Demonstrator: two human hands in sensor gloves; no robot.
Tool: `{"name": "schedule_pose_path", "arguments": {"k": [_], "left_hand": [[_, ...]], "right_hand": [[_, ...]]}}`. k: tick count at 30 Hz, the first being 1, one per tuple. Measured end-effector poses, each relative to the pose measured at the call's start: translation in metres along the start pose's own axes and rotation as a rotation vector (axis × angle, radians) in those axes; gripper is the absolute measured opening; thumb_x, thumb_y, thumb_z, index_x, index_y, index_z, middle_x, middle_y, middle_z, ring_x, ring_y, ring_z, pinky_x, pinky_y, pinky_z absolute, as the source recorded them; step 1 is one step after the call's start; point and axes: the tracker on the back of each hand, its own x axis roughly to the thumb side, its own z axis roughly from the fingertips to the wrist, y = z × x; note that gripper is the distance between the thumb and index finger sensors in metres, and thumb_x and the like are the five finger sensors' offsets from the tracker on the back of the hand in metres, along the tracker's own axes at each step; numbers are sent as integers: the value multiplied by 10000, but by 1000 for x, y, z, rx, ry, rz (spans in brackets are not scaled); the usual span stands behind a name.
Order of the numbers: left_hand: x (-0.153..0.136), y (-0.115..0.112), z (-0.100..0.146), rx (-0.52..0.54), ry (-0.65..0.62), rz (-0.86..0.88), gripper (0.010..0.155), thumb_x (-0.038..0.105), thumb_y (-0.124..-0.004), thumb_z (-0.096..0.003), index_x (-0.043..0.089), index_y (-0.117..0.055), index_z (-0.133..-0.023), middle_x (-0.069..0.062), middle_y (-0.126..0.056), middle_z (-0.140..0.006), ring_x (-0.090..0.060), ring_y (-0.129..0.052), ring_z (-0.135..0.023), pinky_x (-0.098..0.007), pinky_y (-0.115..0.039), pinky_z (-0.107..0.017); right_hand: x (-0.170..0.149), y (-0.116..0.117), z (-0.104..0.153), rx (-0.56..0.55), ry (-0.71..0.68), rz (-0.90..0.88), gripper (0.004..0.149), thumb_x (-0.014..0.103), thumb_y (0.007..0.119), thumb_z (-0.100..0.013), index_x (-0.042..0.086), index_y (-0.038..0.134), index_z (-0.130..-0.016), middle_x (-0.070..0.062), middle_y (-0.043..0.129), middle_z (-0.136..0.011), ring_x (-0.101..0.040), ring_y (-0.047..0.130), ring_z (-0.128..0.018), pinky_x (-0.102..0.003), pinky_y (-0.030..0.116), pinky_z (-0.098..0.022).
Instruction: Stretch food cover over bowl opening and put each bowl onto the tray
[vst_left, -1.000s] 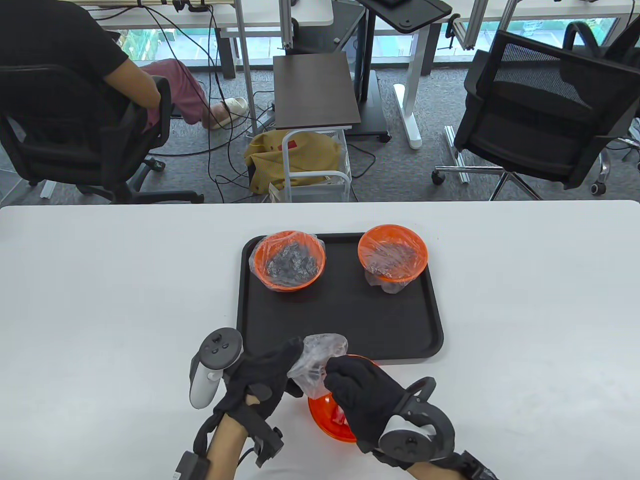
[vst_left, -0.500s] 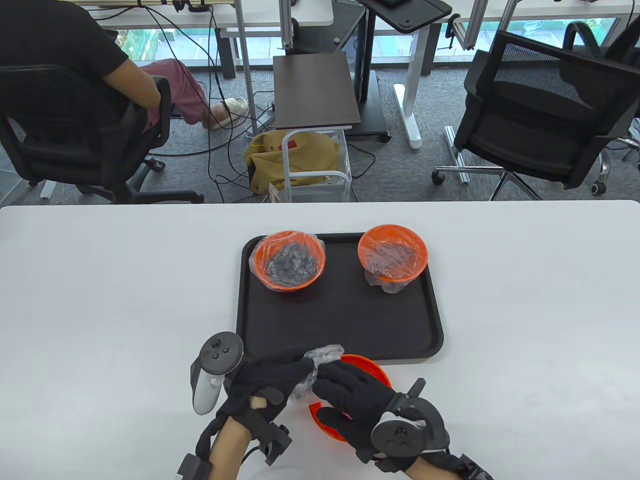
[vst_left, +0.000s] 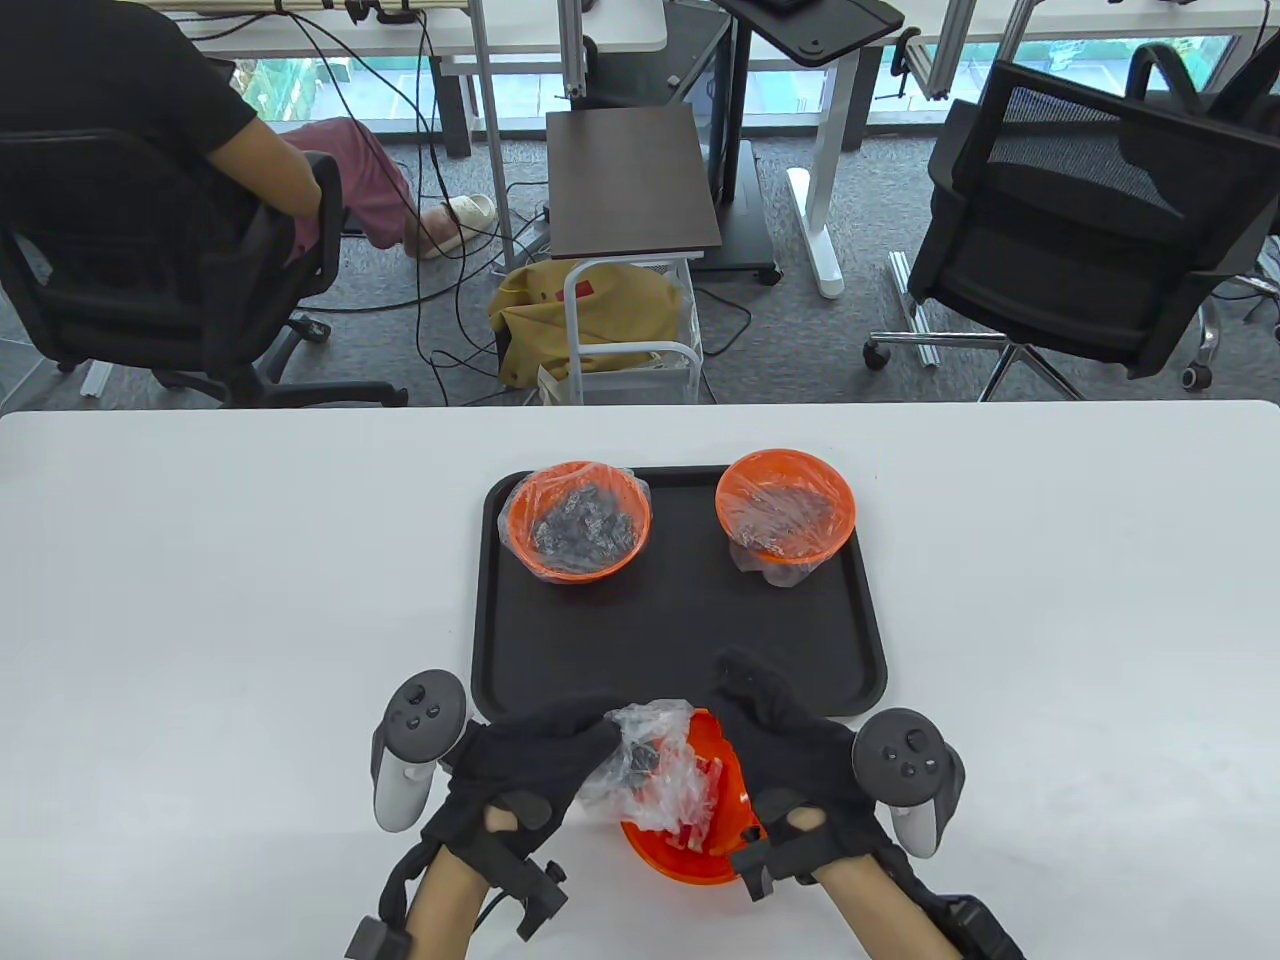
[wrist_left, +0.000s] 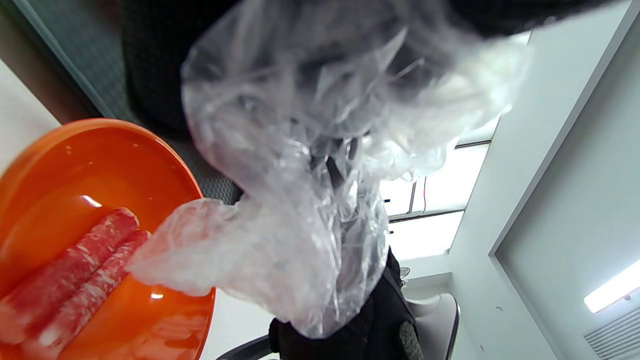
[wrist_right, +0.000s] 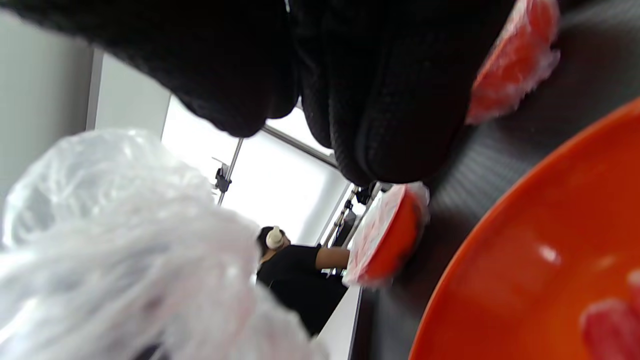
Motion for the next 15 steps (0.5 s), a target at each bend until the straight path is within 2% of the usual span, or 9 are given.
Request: {"name": "schedule_pose_path", "arguments": {"k": [3, 8, 10, 12, 13, 15], "left_hand": [[2, -5, -1, -8, -19, 4, 446, 467, -839, -510, 281, -889, -913, 8, -1105, -790, -225, -1170, -645, -434, -955, -487], [2, -11, -2, -29, -42, 32, 446, 470, -836, -511, 292, -885, -917, 33, -1113, -782, -222, -1168, -647, -431, -955, -491], [2, -14, -2, -26, -53, 67, 445, 468, -838, -511, 294, -885, -918, 31, -1111, -798, -223, -1165, -667, -436, -952, -499], [4, -16, -2, -10, -58, 71, 447, 463, -840, -516, 293, -877, -927, 24, -1089, -839, -233, -1155, -700, -445, -947, -509], [5, -15, -1, 19, -60, 47, 445, 463, -844, -513, 293, -881, -922, 29, -1107, -819, -232, -1162, -684, -444, -950, -505], [7, -15, 1, 25, -66, 40, 445, 461, -844, -516, 289, -878, -926, 8, -1088, -844, -243, -1166, -678, -447, -952, -499]], "right_hand": [[-4, 14, -1, 173, 13, -148, 772, 414, 929, -459, 105, 610, -1091, -233, 755, -1035, -454, 951, -812, -420, 928, -490], [-3, 32, 3, 336, 16, -216, 998, 541, 916, -454, 10, 400, -1122, -285, 598, -1085, -512, 808, -912, -468, 867, -539], [-1, 36, 4, 371, 9, -216, 984, 539, 906, -460, -4, 410, -1113, -279, 623, -1075, -494, 840, -902, -459, 880, -531], [1, 39, 6, 384, 3, -221, 873, 487, 893, -476, -19, 521, -1082, -258, 744, -1020, -449, 946, -835, -430, 925, -480], [3, 39, 7, 369, 1, -226, 787, 435, 879, -487, -27, 591, -1056, -251, 816, -973, -423, 1015, -771, -413, 952, -435], [7, 35, 9, 318, 14, -191, 708, 380, 866, -493, -36, 655, -1024, -247, 877, -923, -393, 1082, -688, -390, 980, -373]]}}
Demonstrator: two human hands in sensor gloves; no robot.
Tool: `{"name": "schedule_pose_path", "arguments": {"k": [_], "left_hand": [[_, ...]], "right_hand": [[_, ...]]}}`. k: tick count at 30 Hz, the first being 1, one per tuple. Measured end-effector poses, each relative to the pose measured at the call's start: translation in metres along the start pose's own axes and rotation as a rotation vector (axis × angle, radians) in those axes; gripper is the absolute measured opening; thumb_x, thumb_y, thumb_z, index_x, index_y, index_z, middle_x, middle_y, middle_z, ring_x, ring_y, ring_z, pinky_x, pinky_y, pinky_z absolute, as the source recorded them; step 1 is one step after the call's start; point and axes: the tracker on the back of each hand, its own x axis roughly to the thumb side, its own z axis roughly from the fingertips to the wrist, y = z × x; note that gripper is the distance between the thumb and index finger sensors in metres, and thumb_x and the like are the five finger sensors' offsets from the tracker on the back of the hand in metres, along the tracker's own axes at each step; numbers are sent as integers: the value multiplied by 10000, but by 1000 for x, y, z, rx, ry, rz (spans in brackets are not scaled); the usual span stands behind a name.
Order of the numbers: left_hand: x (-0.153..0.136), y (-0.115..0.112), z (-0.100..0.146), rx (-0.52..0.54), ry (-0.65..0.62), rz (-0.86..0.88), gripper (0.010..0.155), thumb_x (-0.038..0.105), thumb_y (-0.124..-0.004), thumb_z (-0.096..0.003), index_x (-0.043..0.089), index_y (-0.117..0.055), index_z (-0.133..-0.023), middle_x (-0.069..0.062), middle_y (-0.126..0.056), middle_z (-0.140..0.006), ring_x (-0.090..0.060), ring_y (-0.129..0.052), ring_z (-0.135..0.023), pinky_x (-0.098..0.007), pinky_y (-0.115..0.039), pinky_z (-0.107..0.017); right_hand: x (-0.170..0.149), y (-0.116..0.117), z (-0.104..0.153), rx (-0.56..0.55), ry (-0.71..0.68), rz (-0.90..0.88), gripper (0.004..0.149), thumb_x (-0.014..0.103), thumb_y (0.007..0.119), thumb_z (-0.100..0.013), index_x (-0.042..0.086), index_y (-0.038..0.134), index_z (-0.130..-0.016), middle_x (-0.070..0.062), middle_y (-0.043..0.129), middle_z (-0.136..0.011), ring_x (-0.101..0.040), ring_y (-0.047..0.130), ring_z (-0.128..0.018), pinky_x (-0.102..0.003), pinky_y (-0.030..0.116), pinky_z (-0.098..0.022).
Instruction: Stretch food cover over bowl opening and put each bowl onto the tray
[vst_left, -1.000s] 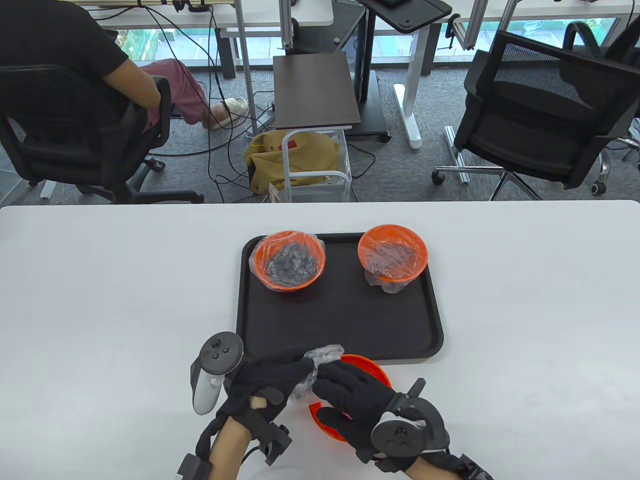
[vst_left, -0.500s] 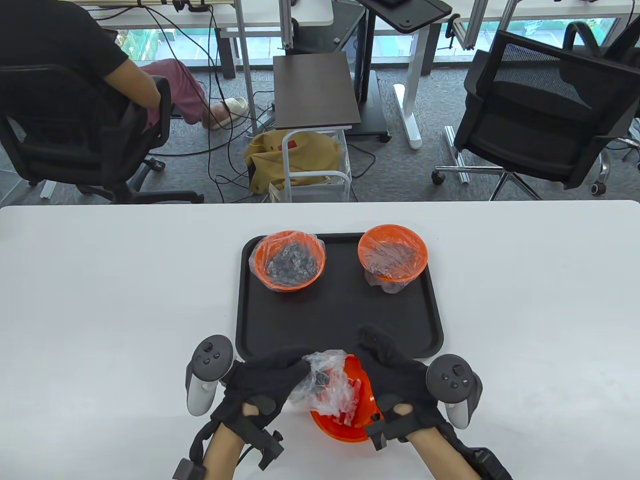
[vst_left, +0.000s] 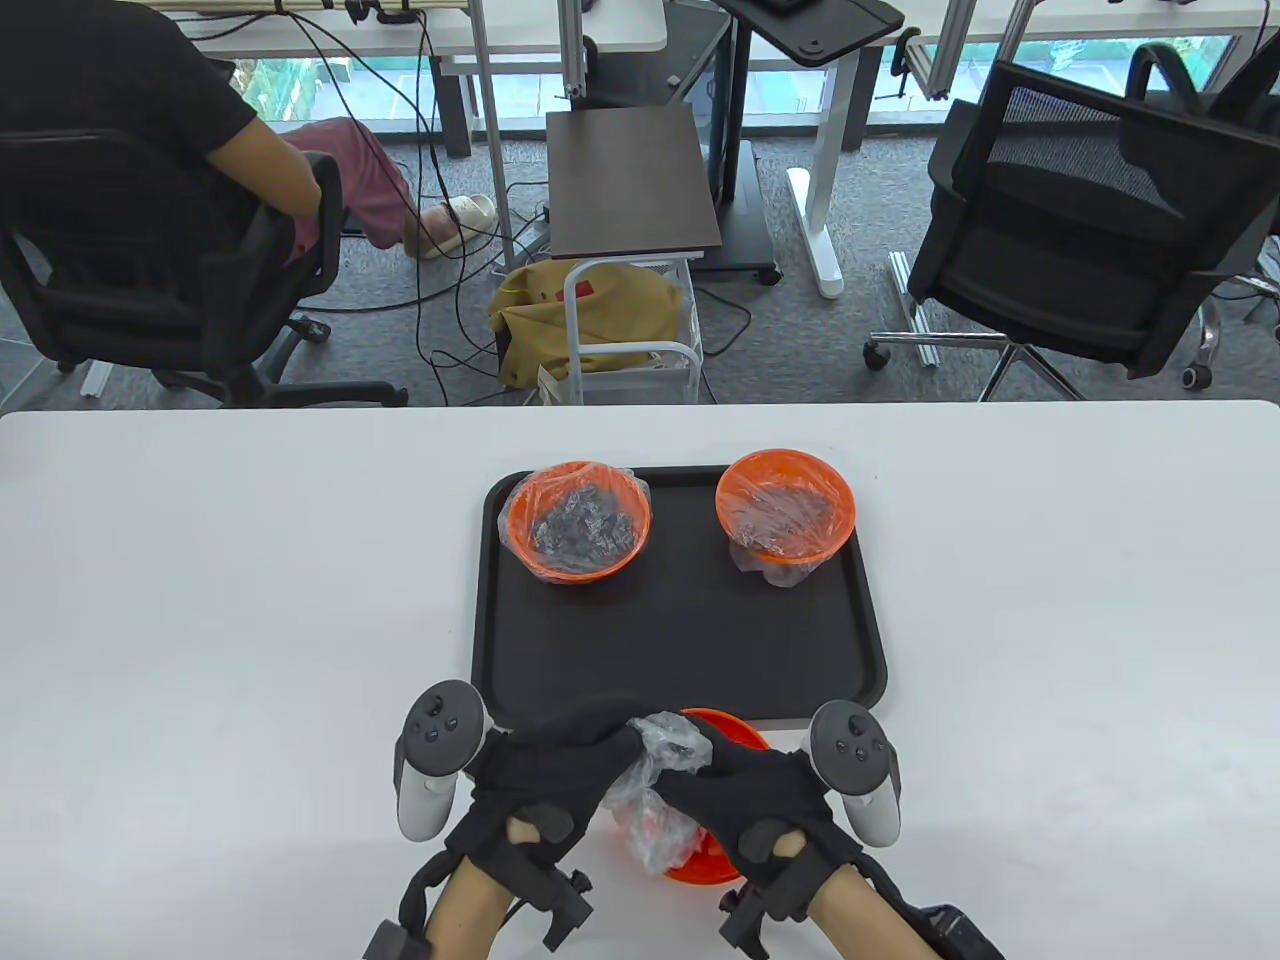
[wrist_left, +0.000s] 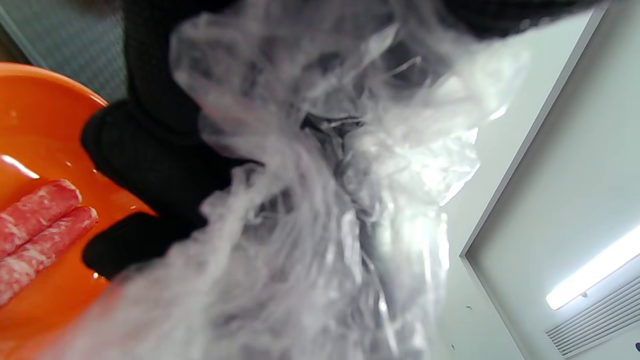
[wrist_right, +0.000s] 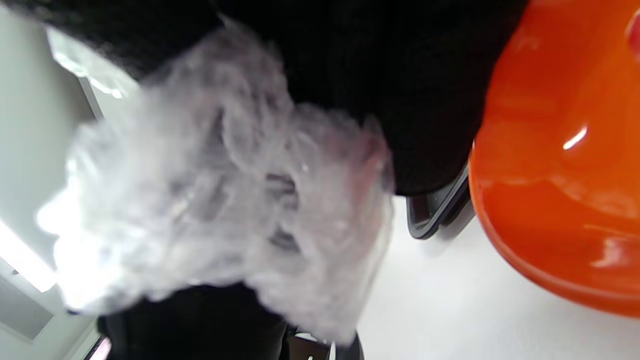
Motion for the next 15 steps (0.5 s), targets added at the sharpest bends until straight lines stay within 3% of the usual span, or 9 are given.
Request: {"name": "schedule_pose_path", "arguments": {"k": [5, 10, 15], "left_hand": [[2, 12, 7, 134, -1, -3, 449, 468, -836, -516, 292, -872, -927, 29, -1085, -840, -230, -1155, -672, -436, -947, -500], [-4, 27, 13, 184, 3, 161, 450, 481, -815, -529, 296, -849, -937, 61, -1088, -766, -203, -1136, -614, -410, -937, -501], [-10, 27, 12, 131, 26, 175, 453, 470, -822, -519, 282, -856, -930, 63, -1075, -677, -224, -1101, -547, -427, -923, -482]], "right_hand": [[9, -16, 7, -126, -4, 108, 526, 328, 848, -492, 31, 858, -927, -163, 1050, -765, -285, 1186, -503, -317, 1011, -242], [10, -28, 12, -157, 9, 94, 476, 332, 850, -483, 72, 912, -877, -83, 1102, -631, -208, 1179, -356, -287, 978, -166], [9, -36, 17, -235, -18, -57, 462, 392, 828, -499, 151, 894, -887, 11, 1073, -620, -206, 1138, -425, -273, 953, -197]]}}
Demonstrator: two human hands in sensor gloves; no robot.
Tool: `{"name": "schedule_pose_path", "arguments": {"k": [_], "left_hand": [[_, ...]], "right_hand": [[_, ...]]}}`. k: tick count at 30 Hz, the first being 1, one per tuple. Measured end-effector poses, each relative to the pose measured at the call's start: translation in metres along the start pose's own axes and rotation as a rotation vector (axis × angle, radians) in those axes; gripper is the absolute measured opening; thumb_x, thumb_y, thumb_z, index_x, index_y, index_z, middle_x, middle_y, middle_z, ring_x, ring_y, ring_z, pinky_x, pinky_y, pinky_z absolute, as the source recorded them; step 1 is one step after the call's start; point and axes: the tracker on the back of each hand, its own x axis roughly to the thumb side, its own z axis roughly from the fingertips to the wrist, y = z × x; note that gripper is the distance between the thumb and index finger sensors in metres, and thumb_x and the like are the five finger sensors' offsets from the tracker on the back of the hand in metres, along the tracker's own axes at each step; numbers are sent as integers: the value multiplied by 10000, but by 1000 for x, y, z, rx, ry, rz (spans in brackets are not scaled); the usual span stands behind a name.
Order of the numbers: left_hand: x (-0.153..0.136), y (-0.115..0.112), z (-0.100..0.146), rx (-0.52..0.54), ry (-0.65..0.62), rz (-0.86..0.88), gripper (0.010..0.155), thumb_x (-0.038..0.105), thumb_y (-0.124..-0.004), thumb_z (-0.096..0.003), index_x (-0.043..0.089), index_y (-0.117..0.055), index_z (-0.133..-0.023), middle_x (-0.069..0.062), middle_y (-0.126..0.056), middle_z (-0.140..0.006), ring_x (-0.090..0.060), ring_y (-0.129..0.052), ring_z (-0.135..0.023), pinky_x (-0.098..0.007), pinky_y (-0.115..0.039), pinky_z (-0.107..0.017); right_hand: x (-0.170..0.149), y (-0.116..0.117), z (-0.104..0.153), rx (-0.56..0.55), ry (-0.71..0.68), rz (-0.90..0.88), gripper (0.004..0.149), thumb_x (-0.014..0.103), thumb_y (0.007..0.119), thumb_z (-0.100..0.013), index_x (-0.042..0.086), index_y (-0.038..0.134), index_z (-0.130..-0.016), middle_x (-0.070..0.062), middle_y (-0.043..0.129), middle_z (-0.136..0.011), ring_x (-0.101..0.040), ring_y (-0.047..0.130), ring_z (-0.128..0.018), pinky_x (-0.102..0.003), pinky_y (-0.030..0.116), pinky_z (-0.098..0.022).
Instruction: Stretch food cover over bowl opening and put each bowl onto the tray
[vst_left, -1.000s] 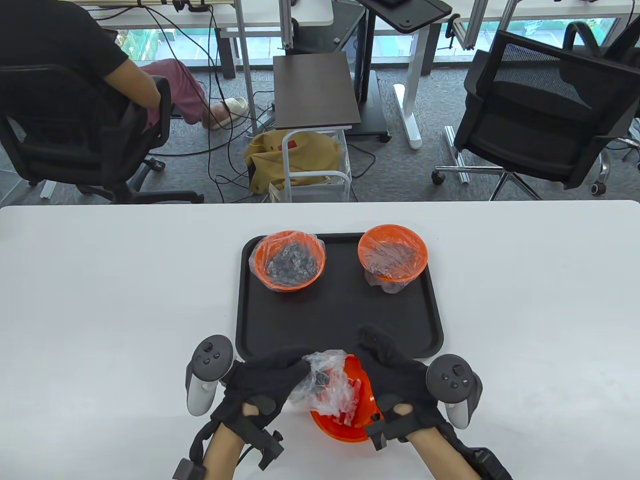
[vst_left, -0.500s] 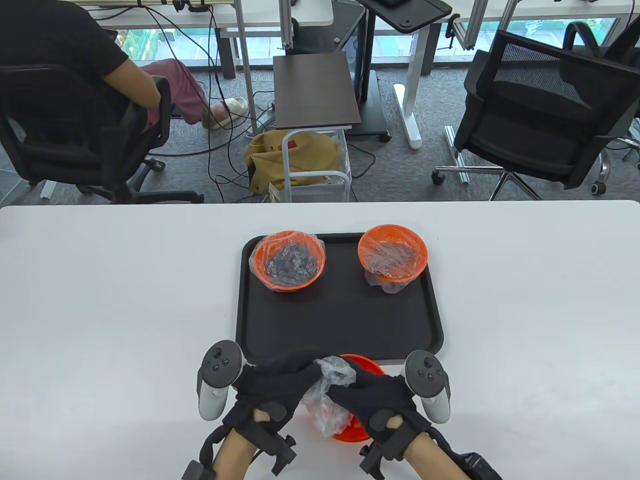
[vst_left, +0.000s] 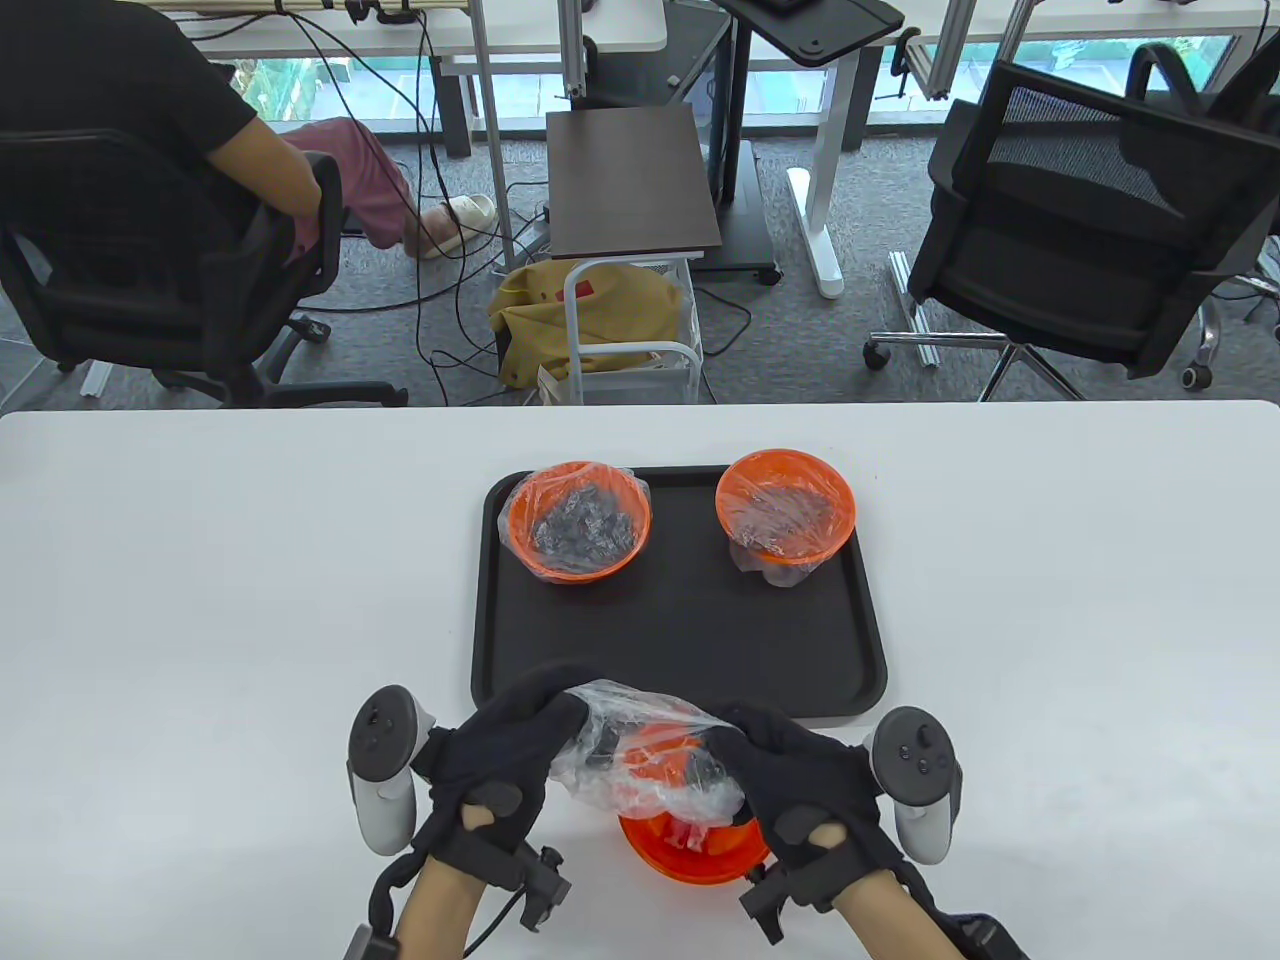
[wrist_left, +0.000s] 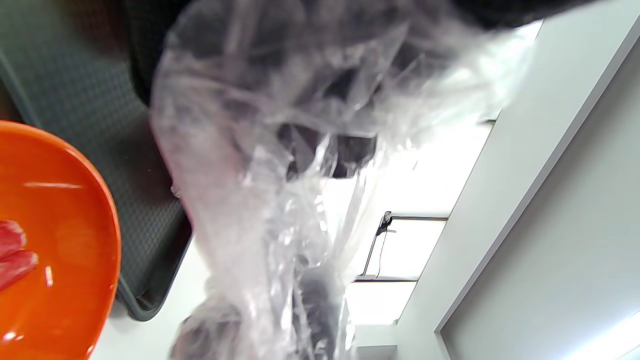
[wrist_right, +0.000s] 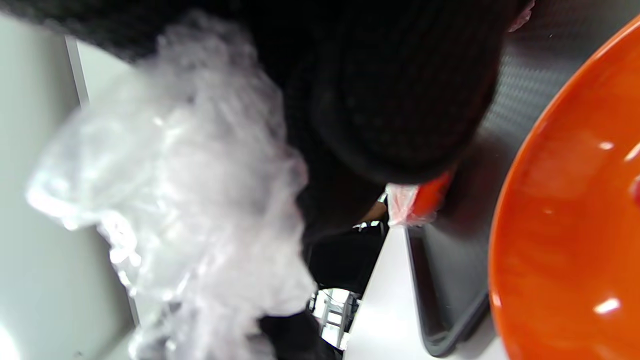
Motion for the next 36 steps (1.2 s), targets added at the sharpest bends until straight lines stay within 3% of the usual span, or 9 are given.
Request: {"name": "schedule_pose_path", "arguments": {"k": [5, 9, 12, 19, 24, 26, 29, 32, 36], "left_hand": [[-3, -12, -5, -101, 46, -139, 466, 478, -811, -521, 279, -844, -941, 73, -1052, -658, -226, -1084, -555, -443, -914, -494], [-8, -25, -9, -231, 52, -150, 511, 524, -808, -521, 286, -830, -972, 40, -1050, -735, -271, -1076, -632, -477, -894, -538], [-11, -31, -11, -315, 41, -107, 655, 684, -797, -494, 272, -819, -1003, 0, -1039, -798, -318, -1050, -698, -517, -865, -577], [-14, -30, -11, -292, 27, -3, 809, 801, -495, -468, 289, -869, -972, -22, -1031, -829, -352, -1032, -722, -536, -842, -599], [-17, -43, -12, -377, 75, -26, 873, 789, -700, -491, 230, -567, -1148, -72, -763, -1164, -398, -849, -1018, -581, -774, -679], [-17, -52, -13, -437, 97, -59, 919, 774, -754, -489, 209, -489, -1165, -102, -716, -1193, -388, -824, -1061, -593, -762, -692], [-18, -62, -15, -454, 128, -122, 818, 677, -794, -518, 182, -565, -1127, -92, -839, -1110, -357, -940, -973, -558, -811, -661], [-16, -64, -14, -361, 125, -216, 608, 559, -801, -536, 194, -763, -1021, -56, -1006, -952, -303, -1087, -801, -502, -889, -578], [-12, -51, -11, -212, 88, -191, 508, 548, -793, -534, 252, -865, -941, 15, -1094, -827, -249, -1138, -695, -449, -924, -527]], "right_hand": [[-2, -6, 0, -1, 14, -174, 455, 418, 808, -515, 196, 868, -907, 67, 1033, -572, -255, 1080, -614, -279, 938, -243], [-5, -3, -1, 58, 17, -237, 454, 418, 807, -522, 203, 860, -917, 90, 1015, -467, -224, 1110, -505, -261, 936, -209], [-3, 1, -2, 73, 2, -179, 455, 422, 812, -516, 204, 871, -911, 115, 1007, -377, -182, 1132, -367, -244, 939, -154], [3, 8, -3, 148, -41, -114, 455, 423, 817, -513, 200, 879, -905, 129, 990, -303, -140, 1122, -188, -234, 932, -73], [5, 14, -3, 149, -58, -64, 454, 423, 818, -514, 203, 877, -907, 127, 992, -307, -126, 1115, -151, -228, 929, -50], [6, 16, -3, 138, -66, -32, 453, 421, 820, -513, 203, 879, -906, 126, 994, -311, -127, 1116, -151, -229, 930, -49], [8, 18, -2, 122, -83, 20, 454, 421, 819, -513, 200, 877, -906, 125, 995, -317, -130, 1117, -156, -232, 931, -51], [9, 16, -1, 87, -95, 72, 456, 420, 821, -512, 190, 878, -901, 122, 996, -316, -128, 1118, -151, -233, 931, -46], [9, 8, 1, 43, -81, 111, 461, 423, 825, -513, 168, 879, -893, 122, 995, -313, -127, 1115, -137, -233, 931, -37]]}}
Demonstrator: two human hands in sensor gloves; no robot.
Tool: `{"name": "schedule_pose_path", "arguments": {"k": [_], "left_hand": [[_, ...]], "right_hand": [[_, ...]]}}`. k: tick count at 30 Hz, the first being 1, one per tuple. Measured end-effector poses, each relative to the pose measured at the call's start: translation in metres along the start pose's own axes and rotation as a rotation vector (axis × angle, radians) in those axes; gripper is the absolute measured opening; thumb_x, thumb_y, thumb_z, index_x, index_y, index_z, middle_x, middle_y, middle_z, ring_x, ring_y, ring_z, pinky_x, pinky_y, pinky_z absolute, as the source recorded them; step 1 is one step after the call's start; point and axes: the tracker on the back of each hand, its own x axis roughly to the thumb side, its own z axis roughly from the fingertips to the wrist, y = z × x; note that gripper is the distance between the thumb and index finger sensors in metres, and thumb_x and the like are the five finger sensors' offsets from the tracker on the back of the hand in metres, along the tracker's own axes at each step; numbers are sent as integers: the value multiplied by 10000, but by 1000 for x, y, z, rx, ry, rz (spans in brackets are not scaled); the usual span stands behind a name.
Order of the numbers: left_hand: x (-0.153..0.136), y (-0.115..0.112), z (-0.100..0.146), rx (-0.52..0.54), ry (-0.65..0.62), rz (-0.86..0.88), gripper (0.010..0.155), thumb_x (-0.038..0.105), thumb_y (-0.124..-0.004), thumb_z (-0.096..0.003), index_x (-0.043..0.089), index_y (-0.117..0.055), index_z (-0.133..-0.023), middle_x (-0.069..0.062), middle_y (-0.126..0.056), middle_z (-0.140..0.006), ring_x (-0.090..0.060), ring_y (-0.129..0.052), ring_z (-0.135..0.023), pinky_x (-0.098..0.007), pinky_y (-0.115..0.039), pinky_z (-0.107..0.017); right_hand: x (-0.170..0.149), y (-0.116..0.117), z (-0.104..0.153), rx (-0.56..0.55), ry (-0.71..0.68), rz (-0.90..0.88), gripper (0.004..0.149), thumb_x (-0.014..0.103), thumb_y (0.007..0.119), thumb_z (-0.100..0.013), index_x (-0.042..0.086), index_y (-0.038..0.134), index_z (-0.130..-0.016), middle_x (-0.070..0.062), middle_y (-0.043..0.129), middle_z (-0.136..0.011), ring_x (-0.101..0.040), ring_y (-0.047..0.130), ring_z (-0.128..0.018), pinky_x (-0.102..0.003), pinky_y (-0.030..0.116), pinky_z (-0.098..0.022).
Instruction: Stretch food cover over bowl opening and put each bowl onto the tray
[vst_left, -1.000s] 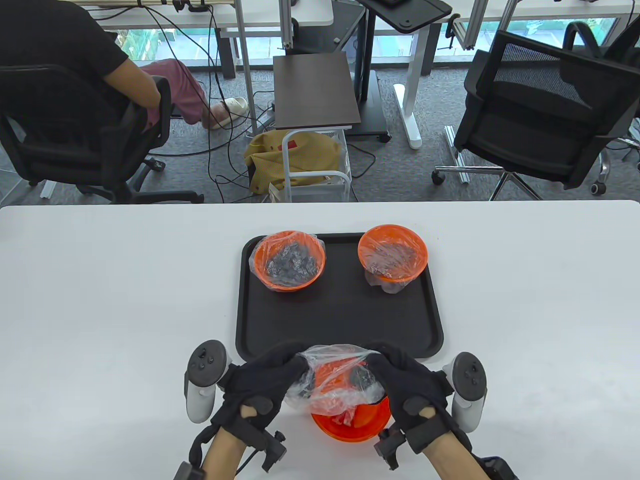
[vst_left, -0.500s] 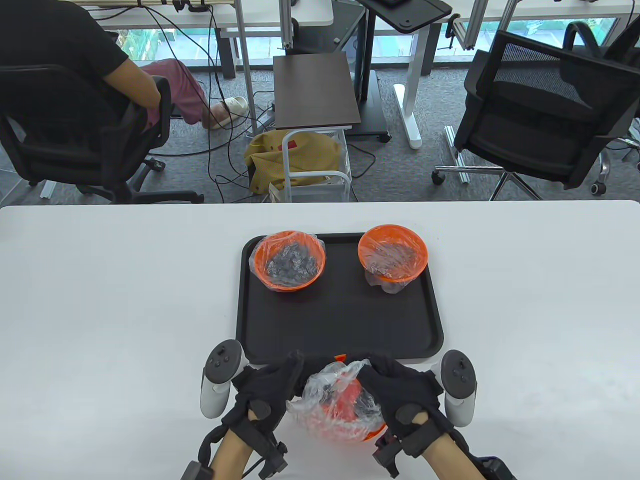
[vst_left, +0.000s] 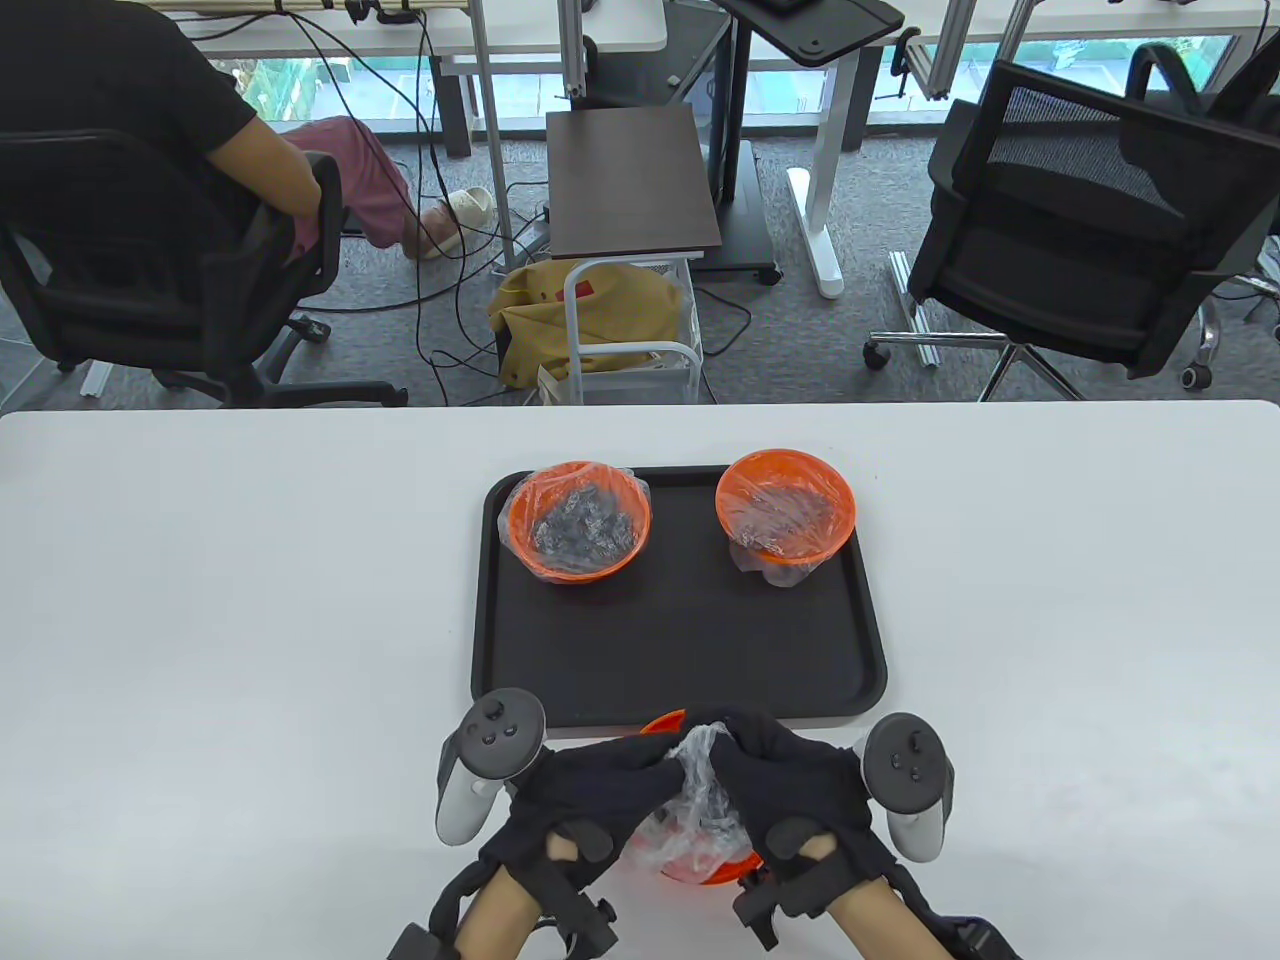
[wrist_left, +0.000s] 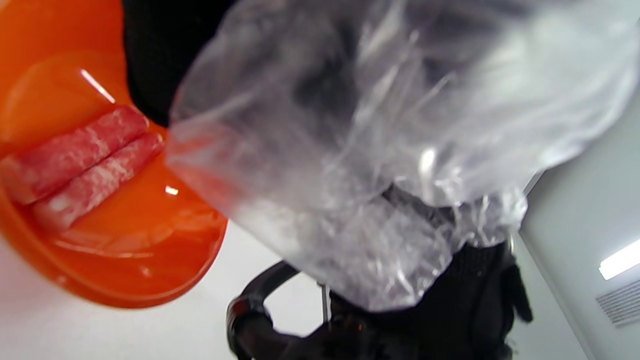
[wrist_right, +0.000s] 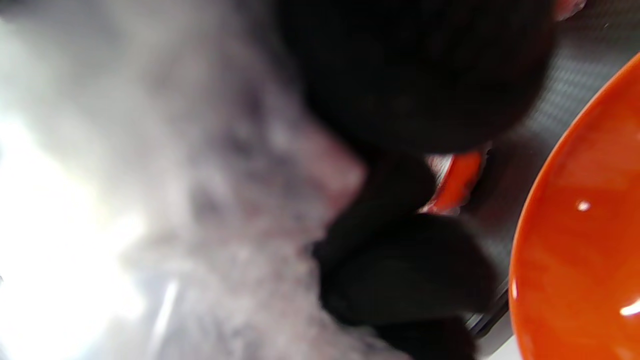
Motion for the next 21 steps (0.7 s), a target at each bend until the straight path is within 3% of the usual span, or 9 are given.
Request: {"name": "schedule_pose_path", "arguments": {"k": [10, 16, 21], "left_hand": [[-15, 32, 21, 292, 4, 364, 463, 550, -744, -546, 298, -822, -927, 83, -1035, -733, -207, -1061, -650, -413, -887, -557], [-18, 38, 28, 408, 27, 327, 459, 544, -764, -535, 302, -837, -918, 118, -1011, -569, -176, -1041, -498, -406, -899, -483], [-19, 36, 30, 481, 91, 182, 458, 538, -795, -513, 294, -875, -892, 129, -1020, -361, -159, -1042, -298, -402, -923, -350]], "right_hand": [[-2, -7, 9, 49, 44, 209, 457, 437, 846, -505, 131, 915, -837, 109, 1000, -298, -126, 1095, -90, -237, 919, -10], [-4, -14, 12, 28, 55, 229, 453, 444, 864, -492, 120, 947, -799, 107, 1032, -262, -120, 1082, -23, -233, 909, 36], [-6, -23, 16, -6, 46, 224, 455, 447, 870, -484, 106, 971, -768, 112, 1071, -233, -126, 1087, 15, -236, 910, 66]]}}
